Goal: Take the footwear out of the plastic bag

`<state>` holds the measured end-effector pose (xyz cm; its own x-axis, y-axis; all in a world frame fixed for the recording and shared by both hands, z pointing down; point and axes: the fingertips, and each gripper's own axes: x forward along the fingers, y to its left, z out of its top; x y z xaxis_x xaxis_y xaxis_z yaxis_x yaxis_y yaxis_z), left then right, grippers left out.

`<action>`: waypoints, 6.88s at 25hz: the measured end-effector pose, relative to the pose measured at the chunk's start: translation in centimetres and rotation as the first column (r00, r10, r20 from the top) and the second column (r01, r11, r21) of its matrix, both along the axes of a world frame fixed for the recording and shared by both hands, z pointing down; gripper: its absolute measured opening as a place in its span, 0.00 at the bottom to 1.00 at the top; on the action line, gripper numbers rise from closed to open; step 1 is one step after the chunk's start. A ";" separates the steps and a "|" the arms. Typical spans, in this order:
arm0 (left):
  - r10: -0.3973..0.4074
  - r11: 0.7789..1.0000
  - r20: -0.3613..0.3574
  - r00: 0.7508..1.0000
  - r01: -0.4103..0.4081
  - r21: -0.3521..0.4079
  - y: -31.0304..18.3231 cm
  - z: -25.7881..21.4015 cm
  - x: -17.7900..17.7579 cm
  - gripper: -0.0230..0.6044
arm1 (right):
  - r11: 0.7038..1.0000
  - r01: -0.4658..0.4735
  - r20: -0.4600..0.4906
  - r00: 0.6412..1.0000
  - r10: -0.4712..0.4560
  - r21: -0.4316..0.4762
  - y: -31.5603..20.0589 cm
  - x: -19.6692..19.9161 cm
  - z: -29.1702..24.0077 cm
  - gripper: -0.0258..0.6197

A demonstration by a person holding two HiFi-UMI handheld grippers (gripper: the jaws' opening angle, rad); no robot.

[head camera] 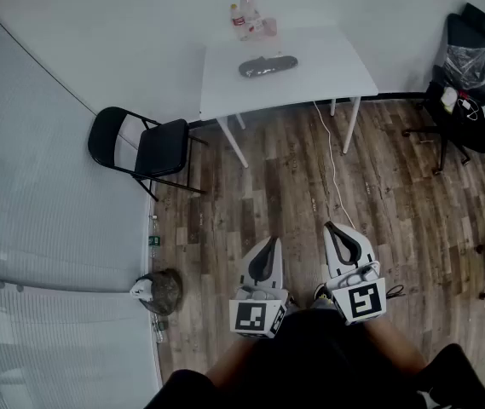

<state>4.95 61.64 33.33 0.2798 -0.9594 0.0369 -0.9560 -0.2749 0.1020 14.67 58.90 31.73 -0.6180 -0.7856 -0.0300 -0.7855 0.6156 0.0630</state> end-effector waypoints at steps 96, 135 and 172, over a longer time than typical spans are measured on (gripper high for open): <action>-0.125 0.989 0.125 0.984 0.134 -0.062 -43.4 0.6 -11.3 0.07 | 0.998 0.032 0.027 0.999 -0.030 -0.061 -46.8 -2.2 1.5 0.07; 0.066 0.988 0.079 0.995 -0.054 -0.147 -69.4 3.3 -17.0 0.07 | 0.989 -0.127 -0.106 0.987 0.120 -0.070 -71.2 -3.5 0.8 0.07; 0.815 0.454 0.101 0.570 -0.521 -0.722 -87.0 19.2 -22.5 0.55 | 0.995 -0.094 -0.367 0.927 0.080 -0.018 -79.2 -12.2 2.4 0.07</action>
<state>-17.55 -25.32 52.50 0.6361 -0.1946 0.7466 -0.4666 -0.8677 0.1714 2.47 -20.32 34.14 -0.5101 -0.8332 0.2135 -0.7626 0.5529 0.3357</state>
